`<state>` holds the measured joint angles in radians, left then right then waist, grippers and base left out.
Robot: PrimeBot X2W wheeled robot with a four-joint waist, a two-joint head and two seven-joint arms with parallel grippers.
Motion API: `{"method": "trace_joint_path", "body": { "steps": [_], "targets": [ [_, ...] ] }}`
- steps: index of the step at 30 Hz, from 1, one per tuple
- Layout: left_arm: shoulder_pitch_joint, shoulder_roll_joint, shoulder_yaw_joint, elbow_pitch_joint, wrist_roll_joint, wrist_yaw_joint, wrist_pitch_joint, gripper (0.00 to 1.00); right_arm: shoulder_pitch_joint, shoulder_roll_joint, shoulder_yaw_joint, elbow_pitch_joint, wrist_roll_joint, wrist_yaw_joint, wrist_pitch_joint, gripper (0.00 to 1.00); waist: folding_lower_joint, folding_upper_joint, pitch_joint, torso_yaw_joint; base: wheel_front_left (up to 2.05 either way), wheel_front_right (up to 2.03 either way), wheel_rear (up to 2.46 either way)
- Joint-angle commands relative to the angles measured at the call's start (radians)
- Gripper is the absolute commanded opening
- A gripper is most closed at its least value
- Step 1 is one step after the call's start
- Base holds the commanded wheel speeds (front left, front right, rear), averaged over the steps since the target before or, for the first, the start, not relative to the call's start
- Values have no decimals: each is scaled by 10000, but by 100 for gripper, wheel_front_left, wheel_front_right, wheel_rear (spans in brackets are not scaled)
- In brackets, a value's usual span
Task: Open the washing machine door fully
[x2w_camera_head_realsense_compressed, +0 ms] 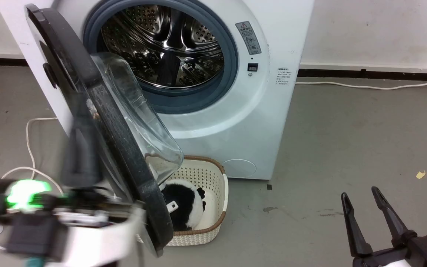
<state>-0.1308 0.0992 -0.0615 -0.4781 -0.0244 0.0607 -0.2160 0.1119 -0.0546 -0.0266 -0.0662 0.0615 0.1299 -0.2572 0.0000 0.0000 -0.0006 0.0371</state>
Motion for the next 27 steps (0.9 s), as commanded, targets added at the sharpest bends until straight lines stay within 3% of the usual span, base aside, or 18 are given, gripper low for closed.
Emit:
{"method": "trace_joint_path", "body": {
  "steps": [1,6,13,18,27],
  "targets": [
    [44,-79,-356,-33,113,-132,211,0,-57,43,-3,-3,19,8,-45,100,0,0,4,-1,0,0,0],
    [461,-234,-1739,365,152,-417,638,0,-84,43,2,25,77,8,-45,100,0,0,16,26,0,0,0],
    [1360,-373,-3181,2033,-159,-523,1084,0,-122,43,7,68,135,8,-45,100,0,0,24,79,0,0,0],
    [1679,-375,-3280,3583,-398,-409,1268,0,-136,43,80,126,153,8,-45,100,0,0,53,121,0,0,0],
    [1299,-295,-2461,5154,-836,20,766,0,-111,43,94,223,221,8,-45,100,0,0,112,443,0,0,0]
  ]
}}
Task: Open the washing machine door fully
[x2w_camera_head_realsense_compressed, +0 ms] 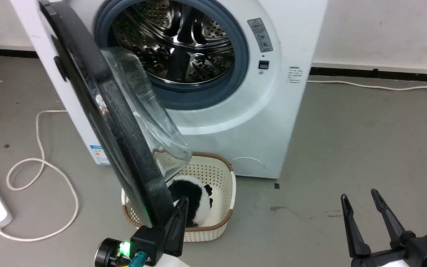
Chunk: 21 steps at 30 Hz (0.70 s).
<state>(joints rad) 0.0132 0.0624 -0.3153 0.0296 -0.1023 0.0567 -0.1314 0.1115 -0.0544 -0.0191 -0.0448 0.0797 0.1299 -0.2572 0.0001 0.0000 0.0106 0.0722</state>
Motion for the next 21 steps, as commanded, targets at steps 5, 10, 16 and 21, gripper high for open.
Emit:
{"method": "trace_joint_path", "body": {
  "steps": [5,10,16,21],
  "targets": [
    [-199,256,375,443,-224,130,-217,0,-54,41,60,36,78,8,-45,100,-1,0,-44,604,0,0,0],
    [-103,514,576,599,-329,160,-171,0,40,41,25,60,88,8,-45,100,-1,0,-168,1393,0,0,0],
    [-10,867,1100,545,-629,276,-99,0,87,41,40,97,80,8,-45,100,-1,0,-205,2428,0,0,0],
    [-585,1647,2197,527,-1081,402,-47,0,-260,41,228,35,-162,8,-45,100,-1,0,462,3071,0,0,0]
  ]
}}
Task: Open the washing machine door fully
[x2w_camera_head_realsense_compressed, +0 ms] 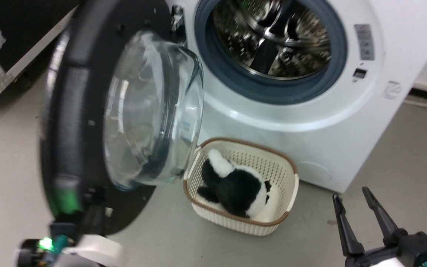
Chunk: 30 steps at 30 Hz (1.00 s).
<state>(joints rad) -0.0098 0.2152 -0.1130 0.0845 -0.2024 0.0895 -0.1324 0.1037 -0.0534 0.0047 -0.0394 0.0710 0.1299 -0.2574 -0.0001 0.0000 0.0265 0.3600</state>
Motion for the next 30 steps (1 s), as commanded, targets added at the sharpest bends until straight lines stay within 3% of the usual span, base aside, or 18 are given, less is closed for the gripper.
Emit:
{"method": "trace_joint_path", "body": {
  "steps": [1,13,23,30],
  "targets": [
    [-487,228,335,22,-143,99,-18,0,-211,32,9,-28,-123,8,-43,100,1,0,420,221,0,0,0],
    [-2195,1492,1957,1621,-1058,22,31,0,-647,-109,-195,-277,-824,8,49,100,1,0,1831,205,0,0,0],
    [-3667,2375,2964,4327,-1723,-146,-804,0,-957,-493,-435,-718,-853,8,362,100,1,0,2607,-170,0,0,0],
    [-3656,2266,2782,4420,-1437,-221,-1202,0,-898,-442,-507,-547,-806,8,288,100,1,0,2139,-221,0,0,0]
  ]
}}
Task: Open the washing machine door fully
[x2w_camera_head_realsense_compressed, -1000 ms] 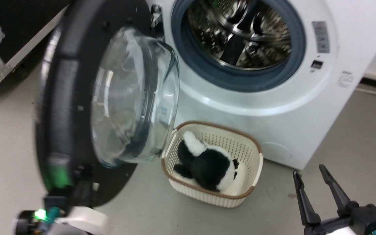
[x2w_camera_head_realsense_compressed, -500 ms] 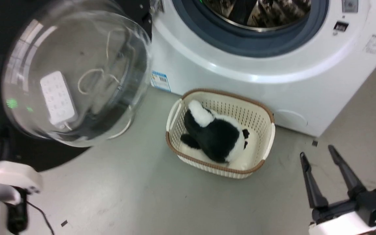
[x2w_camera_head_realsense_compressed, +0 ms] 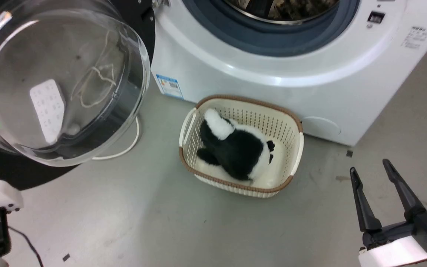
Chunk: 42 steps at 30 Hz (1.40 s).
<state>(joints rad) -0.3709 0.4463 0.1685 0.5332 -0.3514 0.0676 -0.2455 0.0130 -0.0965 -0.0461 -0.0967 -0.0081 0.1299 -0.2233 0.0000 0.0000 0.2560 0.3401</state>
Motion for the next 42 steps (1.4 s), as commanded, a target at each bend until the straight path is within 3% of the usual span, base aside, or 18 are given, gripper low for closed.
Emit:
{"method": "trace_joint_path", "body": {
  "steps": [1,4,5,8,15,16,17,28,42],
  "targets": [
    [18,-91,-53,-213,107,7,-97,0,20,4,14,76,-8,8,-75,100,0,0,-266,-45,0,0,0],
    [289,-235,-97,-938,317,62,-144,0,70,73,8,220,-7,8,-147,100,0,0,-688,-178,0,0,0],
    [661,-584,95,-2247,466,232,-156,0,132,153,-79,382,27,8,-221,100,0,0,-1214,-405,0,0,0],
    [1366,-1192,48,-3750,725,341,-159,0,273,266,-122,497,4,8,-270,100,0,0,-1735,-709,0,0,0],
    [2950,-2327,-1110,-5756,1204,362,18,0,667,408,-176,693,-12,8,-334,100,0,0,-2590,-1425,0,0,0],
    [3105,-2407,-1294,-5865,1243,336,138,45,693,417,-169,691,-13,8,-340,100,0,0,-2653,-1522,0,0,0],
    [3242,-2489,-1480,-5950,1269,303,256,100,724,426,-159,678,-11,8,-344,100,0,0,-2696,-1613,0,0,0],
    [4336,-3102,-2964,-5312,1633,110,503,100,873,459,24,799,206,8,-376,100,0,0,-2726,-2562,0,0,0],
    [4366,-3265,-3372,-4149,1759,239,179,100,948,462,-10,1160,451,8,-383,100,0,0,-2752,-3016,0,0,0]
  ]
}}
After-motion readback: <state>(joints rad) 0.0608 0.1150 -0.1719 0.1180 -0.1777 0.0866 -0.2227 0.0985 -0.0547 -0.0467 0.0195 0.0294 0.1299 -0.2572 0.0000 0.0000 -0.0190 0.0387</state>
